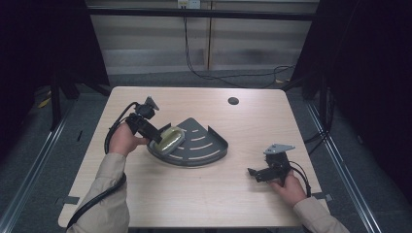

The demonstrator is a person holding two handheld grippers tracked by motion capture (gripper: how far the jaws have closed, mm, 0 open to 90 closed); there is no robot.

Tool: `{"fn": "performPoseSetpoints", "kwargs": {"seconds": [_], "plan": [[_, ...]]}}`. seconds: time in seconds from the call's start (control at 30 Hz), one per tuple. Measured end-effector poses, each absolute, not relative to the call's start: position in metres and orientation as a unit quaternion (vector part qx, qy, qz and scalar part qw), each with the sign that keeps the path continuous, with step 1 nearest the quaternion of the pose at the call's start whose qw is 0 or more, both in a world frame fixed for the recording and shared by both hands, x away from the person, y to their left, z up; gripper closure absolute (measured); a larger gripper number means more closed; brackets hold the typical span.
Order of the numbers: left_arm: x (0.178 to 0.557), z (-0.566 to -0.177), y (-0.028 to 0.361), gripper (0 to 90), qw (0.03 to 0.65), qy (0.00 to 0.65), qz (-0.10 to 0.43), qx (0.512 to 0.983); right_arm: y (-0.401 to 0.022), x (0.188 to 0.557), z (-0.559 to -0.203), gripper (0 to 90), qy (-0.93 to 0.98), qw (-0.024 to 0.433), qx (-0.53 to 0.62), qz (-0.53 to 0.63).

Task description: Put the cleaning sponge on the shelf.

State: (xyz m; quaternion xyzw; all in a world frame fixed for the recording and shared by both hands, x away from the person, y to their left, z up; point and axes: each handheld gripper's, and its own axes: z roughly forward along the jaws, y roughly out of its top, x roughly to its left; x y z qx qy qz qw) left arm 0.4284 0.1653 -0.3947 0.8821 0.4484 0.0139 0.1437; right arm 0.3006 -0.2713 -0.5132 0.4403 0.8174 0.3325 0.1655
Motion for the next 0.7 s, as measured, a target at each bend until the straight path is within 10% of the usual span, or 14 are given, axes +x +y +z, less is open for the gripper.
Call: {"fn": "performPoseSetpoints", "kwargs": {"seconds": [0.7], "plan": [[0.395, -0.400, 0.200, 26.1, 0.168, 0.457, 0.032, 0.873, -0.271, 0.301, -0.513, 0.0, 0.817, 0.166, 0.440, 0.332]]}}
